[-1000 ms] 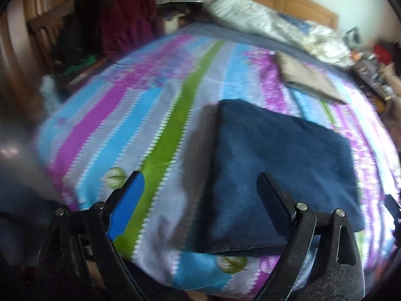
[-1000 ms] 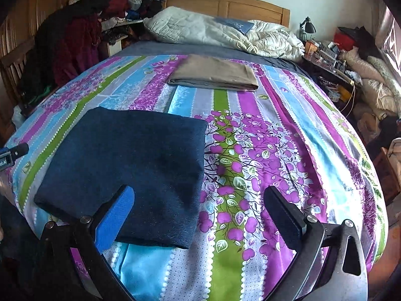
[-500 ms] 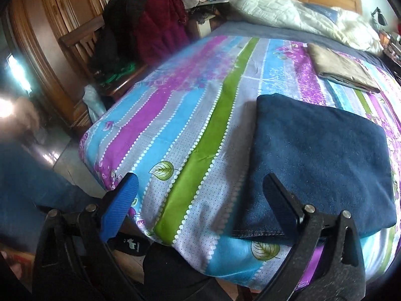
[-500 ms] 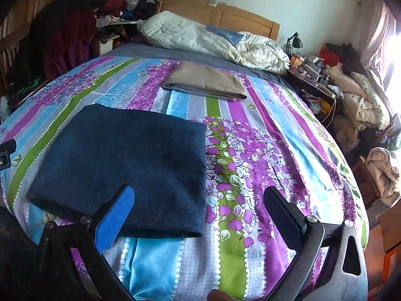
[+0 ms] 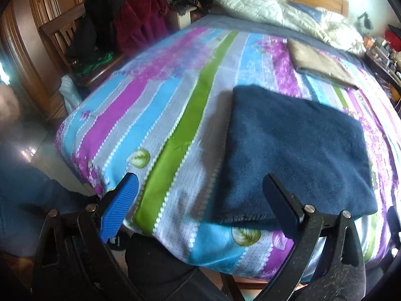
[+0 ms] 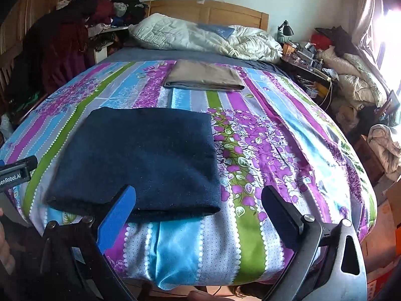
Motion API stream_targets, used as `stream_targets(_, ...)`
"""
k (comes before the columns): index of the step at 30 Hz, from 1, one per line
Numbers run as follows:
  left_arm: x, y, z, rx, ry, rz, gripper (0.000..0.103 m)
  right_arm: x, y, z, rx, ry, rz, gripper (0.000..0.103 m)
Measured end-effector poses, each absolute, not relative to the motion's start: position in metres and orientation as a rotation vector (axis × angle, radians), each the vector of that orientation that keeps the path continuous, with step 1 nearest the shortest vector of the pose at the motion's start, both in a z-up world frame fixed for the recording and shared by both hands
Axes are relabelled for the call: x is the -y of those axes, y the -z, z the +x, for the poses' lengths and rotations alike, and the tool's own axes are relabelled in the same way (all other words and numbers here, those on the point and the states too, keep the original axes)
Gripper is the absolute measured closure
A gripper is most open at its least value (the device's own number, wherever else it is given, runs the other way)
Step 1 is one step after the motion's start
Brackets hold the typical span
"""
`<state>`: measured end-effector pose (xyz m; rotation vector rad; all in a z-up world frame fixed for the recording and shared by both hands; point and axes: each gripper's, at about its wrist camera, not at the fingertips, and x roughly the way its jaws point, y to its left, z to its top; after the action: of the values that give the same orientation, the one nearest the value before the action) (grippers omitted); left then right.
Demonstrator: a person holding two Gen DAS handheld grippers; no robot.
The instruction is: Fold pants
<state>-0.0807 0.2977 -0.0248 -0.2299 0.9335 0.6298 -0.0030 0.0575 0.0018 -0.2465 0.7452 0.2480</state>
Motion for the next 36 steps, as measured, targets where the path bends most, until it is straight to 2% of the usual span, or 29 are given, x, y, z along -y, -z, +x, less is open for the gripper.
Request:
stream_targets(4,-0.287,0.038,-0.083,-0.977,-0.592,-0.238,0.004,-0.048,0.000,-0.001,-0.798,-0.209,-0.233,0.001)
stream_targets(11,-0.265,0.035,-0.085,-0.924,-0.594,-0.164,0.004,-0.042,0.005,0.002,-0.856,-0.188,-0.233,0.001)
stream_targets(20,-0.262,0.041,-0.080,-0.992,-0.512,-0.222,0.004,-0.044,0.015,0.010,-0.907,-0.167,-0.262,0.001)
stream_targets(27,-0.264,0.030,-0.065,-0.994,-0.492,-0.203,0.004,-0.051,0.006,0.034,-0.951,-0.124,-0.256,0.001)
stream_targets(36,-0.276,0.011,-0.029,-0.978,-0.331,-0.200,0.004,-0.077,-0.022,0.050,-0.904,-0.119,-0.256,0.001)
